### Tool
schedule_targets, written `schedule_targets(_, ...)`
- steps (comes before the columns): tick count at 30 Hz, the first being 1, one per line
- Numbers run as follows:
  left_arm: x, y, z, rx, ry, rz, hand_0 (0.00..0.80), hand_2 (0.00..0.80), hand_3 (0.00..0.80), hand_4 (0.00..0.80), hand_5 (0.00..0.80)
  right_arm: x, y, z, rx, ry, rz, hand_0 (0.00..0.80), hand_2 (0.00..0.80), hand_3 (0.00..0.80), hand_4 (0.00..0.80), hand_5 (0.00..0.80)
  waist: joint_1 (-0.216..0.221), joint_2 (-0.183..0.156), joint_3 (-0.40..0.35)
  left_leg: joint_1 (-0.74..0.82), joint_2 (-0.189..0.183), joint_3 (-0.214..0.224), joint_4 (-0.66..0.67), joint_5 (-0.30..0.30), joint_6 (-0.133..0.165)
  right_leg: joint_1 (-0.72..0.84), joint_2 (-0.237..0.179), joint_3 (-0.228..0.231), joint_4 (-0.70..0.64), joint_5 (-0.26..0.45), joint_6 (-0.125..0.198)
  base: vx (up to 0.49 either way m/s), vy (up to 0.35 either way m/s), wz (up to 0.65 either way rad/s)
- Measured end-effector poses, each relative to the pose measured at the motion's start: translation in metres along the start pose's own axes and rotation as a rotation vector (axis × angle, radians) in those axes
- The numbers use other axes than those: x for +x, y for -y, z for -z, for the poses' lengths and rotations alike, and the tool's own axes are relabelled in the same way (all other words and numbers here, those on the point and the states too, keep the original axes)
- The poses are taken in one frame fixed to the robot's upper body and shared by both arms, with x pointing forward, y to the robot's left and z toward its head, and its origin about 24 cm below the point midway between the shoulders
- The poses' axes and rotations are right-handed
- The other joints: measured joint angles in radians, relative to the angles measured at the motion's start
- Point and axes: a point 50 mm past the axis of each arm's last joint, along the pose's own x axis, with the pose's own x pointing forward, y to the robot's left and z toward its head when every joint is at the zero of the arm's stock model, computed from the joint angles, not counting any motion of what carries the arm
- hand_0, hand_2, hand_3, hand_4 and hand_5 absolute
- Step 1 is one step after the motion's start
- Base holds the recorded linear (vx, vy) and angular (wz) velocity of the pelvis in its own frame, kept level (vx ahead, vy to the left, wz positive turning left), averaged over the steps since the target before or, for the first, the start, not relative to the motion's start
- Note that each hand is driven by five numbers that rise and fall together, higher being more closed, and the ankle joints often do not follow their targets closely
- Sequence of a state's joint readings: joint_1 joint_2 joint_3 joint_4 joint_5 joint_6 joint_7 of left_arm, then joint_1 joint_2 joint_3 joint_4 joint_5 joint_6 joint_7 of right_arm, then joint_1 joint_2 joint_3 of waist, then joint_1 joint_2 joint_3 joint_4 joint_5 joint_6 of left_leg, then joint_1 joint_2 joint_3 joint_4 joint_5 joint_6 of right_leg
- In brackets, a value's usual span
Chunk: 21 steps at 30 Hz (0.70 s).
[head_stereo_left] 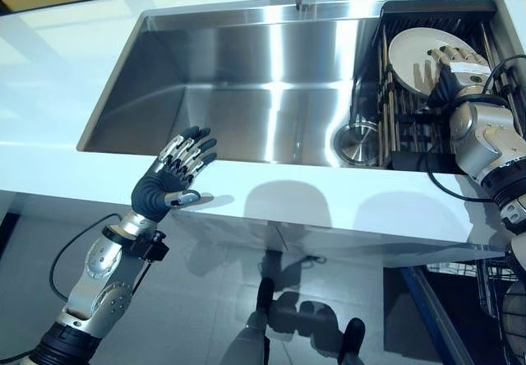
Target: Take plates into dishwasher
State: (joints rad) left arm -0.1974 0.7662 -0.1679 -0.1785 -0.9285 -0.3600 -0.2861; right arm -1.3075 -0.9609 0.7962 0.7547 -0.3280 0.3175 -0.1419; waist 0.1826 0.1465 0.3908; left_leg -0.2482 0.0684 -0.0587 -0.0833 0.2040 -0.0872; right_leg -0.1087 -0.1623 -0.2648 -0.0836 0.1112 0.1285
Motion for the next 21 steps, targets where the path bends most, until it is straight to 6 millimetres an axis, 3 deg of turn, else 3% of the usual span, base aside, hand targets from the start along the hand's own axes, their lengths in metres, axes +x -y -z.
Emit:
schedule_targets(7,0.000,-0.001,-0.001,-0.004,0.007,0.006,0.000,0.000,0.000,0.000,0.000,0.004,0.014,0.003,0.013,-0.027,0.032,0.000,0.000,0.000,0.000,0.000,0.000,0.000,0.005,0.000,0.000,0.000,0.000,0.000,0.000,0.000,0.000,0.000,0.000,0.000,0.000,0.000,0.000,0.00)
schedule_targets(21,0.000,-0.006,-0.009,0.008,0.022,0.003,0.000,0.000,0.000,0.000,0.000,0.005,0.013,0.007,0.010,-0.045,0.024,0.000,0.000,0.000,0.000,0.000,0.002,0.001,0.013,-0.015,0.000,0.000,0.000,0.000,0.000,-0.015,0.000,0.000,0.000,0.000,0.000,0.000,0.000,0.00)
